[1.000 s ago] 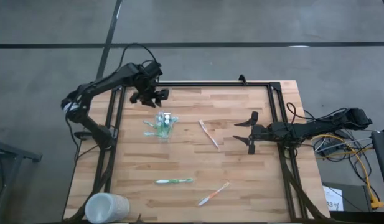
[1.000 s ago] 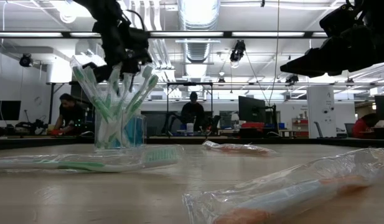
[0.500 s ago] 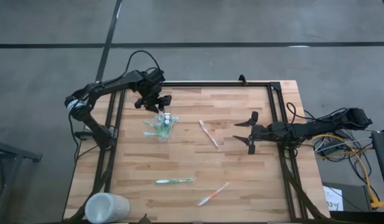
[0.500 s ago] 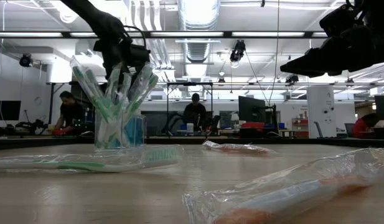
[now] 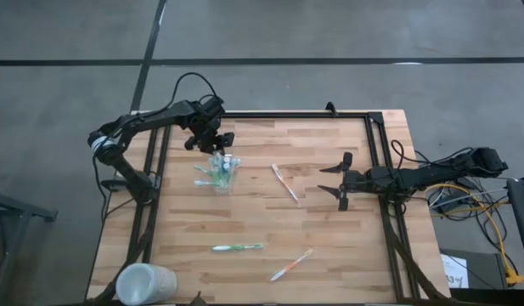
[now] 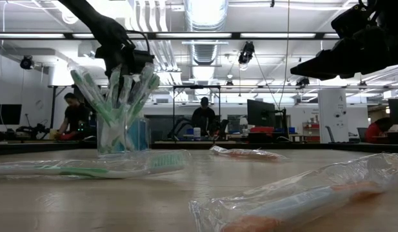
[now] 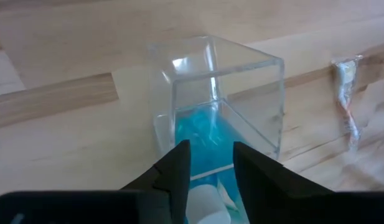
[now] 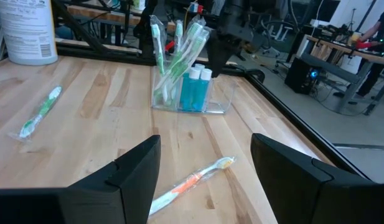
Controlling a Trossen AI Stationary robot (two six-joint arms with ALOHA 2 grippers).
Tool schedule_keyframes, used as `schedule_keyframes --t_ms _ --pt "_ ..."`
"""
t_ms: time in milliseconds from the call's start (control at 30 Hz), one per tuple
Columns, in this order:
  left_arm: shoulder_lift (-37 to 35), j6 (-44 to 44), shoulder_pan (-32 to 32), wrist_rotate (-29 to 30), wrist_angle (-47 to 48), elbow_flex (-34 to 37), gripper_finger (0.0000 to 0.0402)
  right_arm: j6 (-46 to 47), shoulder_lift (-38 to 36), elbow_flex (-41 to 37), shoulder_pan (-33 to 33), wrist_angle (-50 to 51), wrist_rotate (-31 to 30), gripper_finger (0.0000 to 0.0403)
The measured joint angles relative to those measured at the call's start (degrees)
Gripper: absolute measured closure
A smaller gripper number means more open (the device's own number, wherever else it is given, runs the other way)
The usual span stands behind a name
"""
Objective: Pick & Place toothbrushing station
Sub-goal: Adjust the transparent organizer on the table
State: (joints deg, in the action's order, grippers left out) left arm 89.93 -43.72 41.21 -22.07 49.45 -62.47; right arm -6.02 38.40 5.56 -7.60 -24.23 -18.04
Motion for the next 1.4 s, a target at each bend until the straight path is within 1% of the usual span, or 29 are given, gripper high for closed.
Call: schedule_keyframes --t_ms 267,533,733,967,1400 --pt "0.0 0.0 0.0 0.9 -0.3 -0.1 0.0322 0.0 0.0 0.0 0.0 0.0 0.0 0.0158" --pt "0.1 0.9 -0.3 0.9 -0.4 -0.1 0.0344 0.0 0.0 0.0 0.0 0.0 0.0 0.0158" --pt "0.1 4.0 -1.3 0.6 -0.4 -0.1 0.0361 0.0 0.0 0.0 0.0 0.0 0.0 0.0158" --pt "0.1 7.2 -1.8 0.5 -0.5 -0.1 0.0393 0.0 0.0 0.0 0.0 0.0 0.0 0.0158" --pt "0.1 12.7 -3.8 -0.7 -0.6 -0.1 0.0398 0.0 0.0 0.0 0.0 0.0 0.0 0.0158"
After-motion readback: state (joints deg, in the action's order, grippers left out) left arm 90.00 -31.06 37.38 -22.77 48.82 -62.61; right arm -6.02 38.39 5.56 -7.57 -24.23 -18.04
